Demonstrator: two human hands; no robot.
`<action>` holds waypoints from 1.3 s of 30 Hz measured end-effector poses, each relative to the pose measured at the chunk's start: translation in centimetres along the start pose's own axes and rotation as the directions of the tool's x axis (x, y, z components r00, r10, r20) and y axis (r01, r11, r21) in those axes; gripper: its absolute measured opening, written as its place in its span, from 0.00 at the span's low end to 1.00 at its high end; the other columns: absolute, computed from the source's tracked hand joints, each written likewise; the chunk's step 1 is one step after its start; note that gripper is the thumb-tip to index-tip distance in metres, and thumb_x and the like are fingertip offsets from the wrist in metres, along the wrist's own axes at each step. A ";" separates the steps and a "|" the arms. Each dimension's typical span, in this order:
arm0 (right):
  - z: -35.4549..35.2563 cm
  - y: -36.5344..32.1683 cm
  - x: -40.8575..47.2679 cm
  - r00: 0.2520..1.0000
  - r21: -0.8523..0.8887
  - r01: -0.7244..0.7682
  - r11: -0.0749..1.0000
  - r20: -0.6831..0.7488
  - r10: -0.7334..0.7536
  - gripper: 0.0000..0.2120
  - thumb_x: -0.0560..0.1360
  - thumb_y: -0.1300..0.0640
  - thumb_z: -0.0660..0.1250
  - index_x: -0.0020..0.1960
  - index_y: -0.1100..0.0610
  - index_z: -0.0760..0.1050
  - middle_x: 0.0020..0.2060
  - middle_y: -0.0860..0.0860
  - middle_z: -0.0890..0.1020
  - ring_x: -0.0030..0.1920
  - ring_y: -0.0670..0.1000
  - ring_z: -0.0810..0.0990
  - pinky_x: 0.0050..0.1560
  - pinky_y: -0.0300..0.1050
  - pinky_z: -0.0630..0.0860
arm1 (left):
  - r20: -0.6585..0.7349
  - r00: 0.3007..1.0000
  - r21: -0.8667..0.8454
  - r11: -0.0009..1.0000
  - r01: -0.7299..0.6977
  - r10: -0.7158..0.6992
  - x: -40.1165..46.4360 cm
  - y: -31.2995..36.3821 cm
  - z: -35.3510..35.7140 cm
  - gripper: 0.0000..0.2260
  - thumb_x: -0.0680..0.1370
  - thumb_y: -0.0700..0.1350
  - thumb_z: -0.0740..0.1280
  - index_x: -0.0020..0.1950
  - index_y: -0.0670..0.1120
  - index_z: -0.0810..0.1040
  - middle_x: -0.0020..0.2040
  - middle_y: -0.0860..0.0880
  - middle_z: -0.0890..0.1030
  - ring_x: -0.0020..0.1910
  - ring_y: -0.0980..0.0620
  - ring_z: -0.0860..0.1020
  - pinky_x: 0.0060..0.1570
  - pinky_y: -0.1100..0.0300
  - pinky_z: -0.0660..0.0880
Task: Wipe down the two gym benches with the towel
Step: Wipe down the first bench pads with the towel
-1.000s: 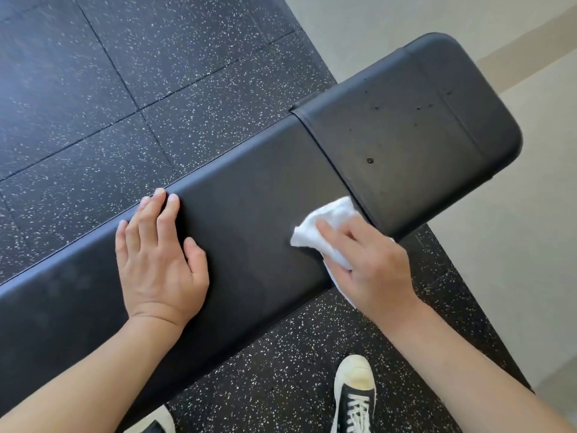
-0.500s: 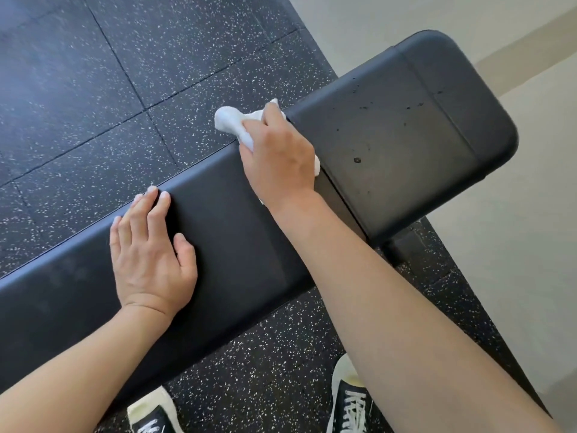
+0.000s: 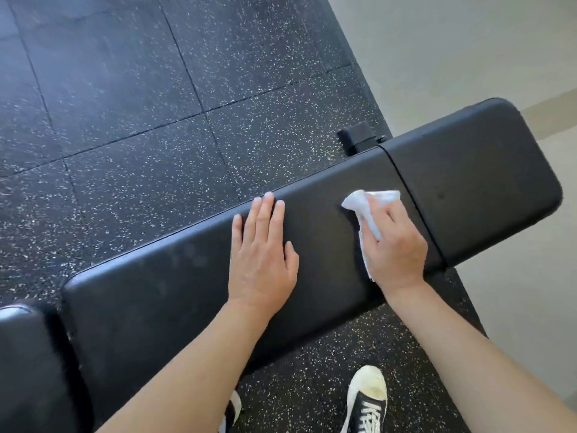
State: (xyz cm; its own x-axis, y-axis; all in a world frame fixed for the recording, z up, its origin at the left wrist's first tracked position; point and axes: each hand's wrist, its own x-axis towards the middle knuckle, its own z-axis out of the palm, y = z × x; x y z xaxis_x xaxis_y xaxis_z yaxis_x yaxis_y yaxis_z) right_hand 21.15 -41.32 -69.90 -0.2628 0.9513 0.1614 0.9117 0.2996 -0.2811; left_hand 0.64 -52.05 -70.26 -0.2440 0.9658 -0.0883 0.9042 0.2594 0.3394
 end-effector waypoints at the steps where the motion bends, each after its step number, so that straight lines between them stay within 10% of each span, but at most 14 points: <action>1: 0.7 -2.0 0.1 0.997 -0.026 -0.072 0.997 -0.006 0.072 0.17 0.78 0.54 0.67 0.66 0.53 0.79 0.49 0.54 0.77 0.39 0.60 0.78 0.30 0.48 0.72 | 0.034 0.997 0.013 0.997 -0.074 0.074 -0.7 -1.4 -0.4 0.30 0.82 0.49 0.56 0.85 0.45 0.60 0.86 0.47 0.58 0.86 0.47 0.53 0.83 0.43 0.52; 4: 3.0 -9.8 -1.3 1.000 -0.043 0.002 0.999 0.004 -0.001 0.19 0.77 0.53 0.66 0.68 0.53 0.79 0.48 0.54 0.77 0.39 0.57 0.79 0.28 0.47 0.71 | 0.100 0.980 0.062 0.982 -0.181 0.174 -4.9 -8.3 -2.4 0.30 0.83 0.48 0.58 0.85 0.46 0.59 0.86 0.48 0.56 0.86 0.48 0.52 0.83 0.43 0.54; 15: 10.0 -37.1 -9.5 0.901 0.201 0.402 0.893 0.089 -0.426 0.14 0.77 0.59 0.66 0.61 0.56 0.81 0.44 0.51 0.76 0.41 0.52 0.73 0.41 0.46 0.71 | 0.040 0.959 0.010 0.960 0.281 -0.281 -17.4 -20.9 -7.5 0.31 0.81 0.48 0.55 0.84 0.40 0.61 0.85 0.43 0.59 0.85 0.44 0.56 0.78 0.35 0.60; 21: 7.5 -29.3 -5.8 0.768 0.134 0.624 0.770 0.080 -0.636 0.16 0.76 0.60 0.68 0.63 0.53 0.82 0.44 0.51 0.80 0.41 0.53 0.79 0.33 0.48 0.75 | 0.082 0.941 -0.008 0.944 0.330 -0.329 -16.2 -19.7 -8.8 0.31 0.79 0.47 0.57 0.81 0.37 0.65 0.83 0.39 0.63 0.83 0.38 0.61 0.76 0.33 0.64; 26: 2.5 -16.2 1.8 0.958 -0.046 0.222 0.974 0.195 -0.209 0.17 0.79 0.49 0.63 0.65 0.51 0.80 0.48 0.53 0.76 0.41 0.59 0.79 0.36 0.50 0.75 | 0.081 0.917 -0.042 0.917 0.396 -0.392 -15.9 -18.8 -8.9 0.32 0.79 0.47 0.57 0.82 0.37 0.63 0.84 0.40 0.61 0.84 0.38 0.57 0.77 0.33 0.64; 31: 3.0 -17.1 2.9 0.979 -0.104 -0.082 0.991 0.177 0.099 0.13 0.79 0.51 0.61 0.57 0.56 0.79 0.52 0.56 0.75 0.45 0.64 0.78 0.40 0.53 0.74 | 0.064 0.871 -0.163 0.856 0.490 -0.487 -14.5 -16.7 -8.9 0.31 0.78 0.44 0.62 0.80 0.37 0.66 0.83 0.39 0.63 0.83 0.35 0.57 0.77 0.32 0.61; 39: 6.7 -29.2 -1.3 0.848 0.190 0.434 0.881 0.245 -0.470 0.13 0.78 0.49 0.70 0.39 0.56 0.76 0.39 0.52 0.74 0.35 0.53 0.72 0.30 0.44 0.60 | 0.055 0.826 -0.215 0.802 0.558 -0.560 -9.7 -13.3 -9.2 0.27 0.78 0.42 0.60 0.77 0.36 0.71 0.80 0.38 0.68 0.82 0.37 0.61 0.77 0.32 0.61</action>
State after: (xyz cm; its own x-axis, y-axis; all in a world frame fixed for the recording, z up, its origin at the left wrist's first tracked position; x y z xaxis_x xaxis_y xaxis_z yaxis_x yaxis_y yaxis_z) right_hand -7.27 -50.79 -68.21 -0.7289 0.6836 0.0377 0.6291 0.6905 -0.3570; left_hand -12.19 -64.90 -65.28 -0.6889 0.6529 -0.3148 0.5134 0.7461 0.4239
